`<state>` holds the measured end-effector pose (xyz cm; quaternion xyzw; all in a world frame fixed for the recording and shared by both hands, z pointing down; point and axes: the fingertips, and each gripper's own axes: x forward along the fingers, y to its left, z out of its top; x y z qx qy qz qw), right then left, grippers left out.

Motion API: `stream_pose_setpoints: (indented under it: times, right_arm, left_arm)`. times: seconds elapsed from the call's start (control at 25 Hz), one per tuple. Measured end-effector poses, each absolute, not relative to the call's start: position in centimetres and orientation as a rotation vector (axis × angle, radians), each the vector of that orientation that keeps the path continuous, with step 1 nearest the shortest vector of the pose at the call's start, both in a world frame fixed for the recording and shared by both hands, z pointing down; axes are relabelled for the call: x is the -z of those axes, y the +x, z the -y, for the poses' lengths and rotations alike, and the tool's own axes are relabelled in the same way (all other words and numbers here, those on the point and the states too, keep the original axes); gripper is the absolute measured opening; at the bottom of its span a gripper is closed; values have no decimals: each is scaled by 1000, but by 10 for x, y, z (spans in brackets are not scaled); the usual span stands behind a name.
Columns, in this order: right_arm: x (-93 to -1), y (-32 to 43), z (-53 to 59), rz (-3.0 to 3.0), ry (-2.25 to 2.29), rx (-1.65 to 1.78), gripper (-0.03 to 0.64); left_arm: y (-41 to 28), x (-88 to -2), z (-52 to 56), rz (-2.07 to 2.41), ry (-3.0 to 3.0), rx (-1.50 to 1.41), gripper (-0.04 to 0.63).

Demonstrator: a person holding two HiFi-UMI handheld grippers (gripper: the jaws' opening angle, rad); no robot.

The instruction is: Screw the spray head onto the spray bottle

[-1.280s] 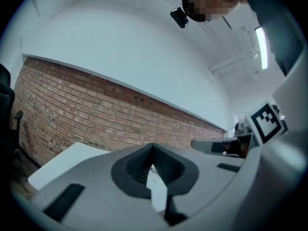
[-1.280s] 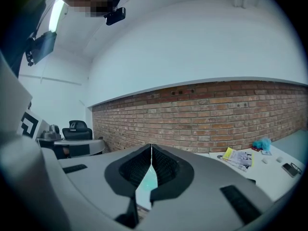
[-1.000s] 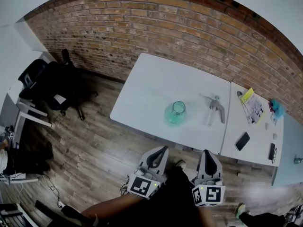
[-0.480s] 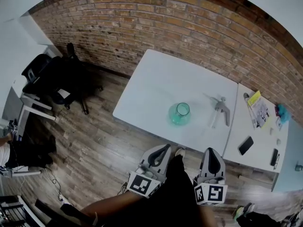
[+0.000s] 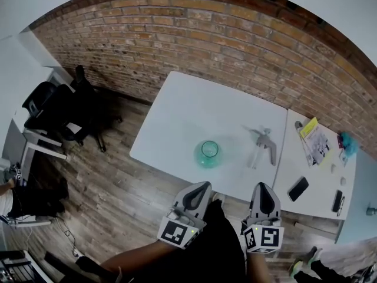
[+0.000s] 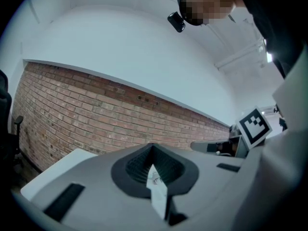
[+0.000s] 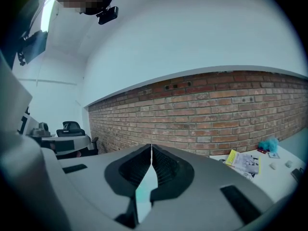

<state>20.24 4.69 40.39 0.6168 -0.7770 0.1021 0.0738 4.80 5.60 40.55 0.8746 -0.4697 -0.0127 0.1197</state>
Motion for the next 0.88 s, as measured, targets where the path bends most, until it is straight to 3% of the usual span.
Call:
stream_pose_setpoints:
  times: [0.88]
  right_arm:
    - [-432,280,65,2385,1791,-408,9]
  left_arm:
    - [123,-413,31,1470,2530,-37,-2]
